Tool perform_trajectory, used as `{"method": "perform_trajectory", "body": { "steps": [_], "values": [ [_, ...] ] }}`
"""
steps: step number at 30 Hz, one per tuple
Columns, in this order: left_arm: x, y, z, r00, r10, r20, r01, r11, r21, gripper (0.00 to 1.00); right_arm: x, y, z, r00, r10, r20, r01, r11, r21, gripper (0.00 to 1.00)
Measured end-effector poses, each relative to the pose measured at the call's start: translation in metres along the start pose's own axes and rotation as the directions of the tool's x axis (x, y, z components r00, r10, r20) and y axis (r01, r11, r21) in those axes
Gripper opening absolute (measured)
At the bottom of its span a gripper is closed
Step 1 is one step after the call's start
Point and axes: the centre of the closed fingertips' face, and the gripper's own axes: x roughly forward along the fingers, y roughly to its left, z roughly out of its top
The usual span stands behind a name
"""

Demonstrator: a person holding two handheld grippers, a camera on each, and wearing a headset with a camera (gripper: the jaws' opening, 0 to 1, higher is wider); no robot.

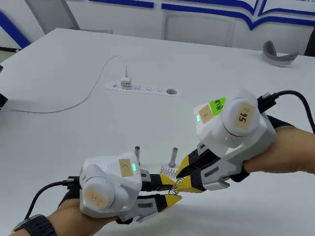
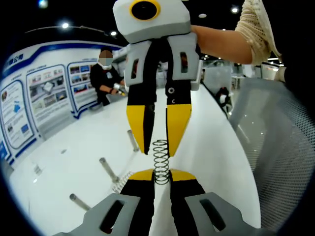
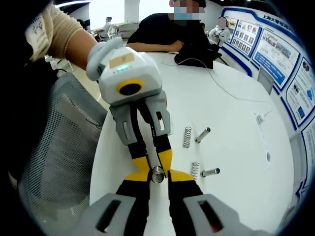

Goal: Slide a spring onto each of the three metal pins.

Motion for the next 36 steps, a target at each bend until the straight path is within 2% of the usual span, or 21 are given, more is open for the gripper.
{"method": "perform_trajectory", "body": {
  "steps": [12, 18, 29, 36],
  "values": [
    [0.001, 0.001, 0.004, 0.9999, 0.004, 0.015, -0.003, 1.0, -0.022, 0.1, 0.009, 0.002, -0.005, 0.9997, 0.011, -0.022, -0.011, 1.0, 0.005, 0.16],
    [0.0, 0.004, 0.009, 0.9993, 0.013, 0.035, -0.011, 0.999, -0.051, 0.1, 0.009, -0.001, -0.007, 0.9997, 0.005, -0.025, -0.005, 1.0, 0.017, 0.14],
    [0.002, 0.005, 0.009, 0.9992, 0.02, 0.036, -0.019, 0.999, -0.038, 0.11, 0.008, -0.003, -0.006, 0.9996, 0.0, -0.029, 0.001, 0.999, 0.045, 0.12],
    [-0.005, 0.01, 0.006, 0.9983, 0.047, 0.036, -0.044, 0.997, -0.066, 0.19, 0.0, -0.01, -0.009, 0.9995, -0.018, -0.024, 0.02, 0.998, 0.066, 0.12]
  ]
}}
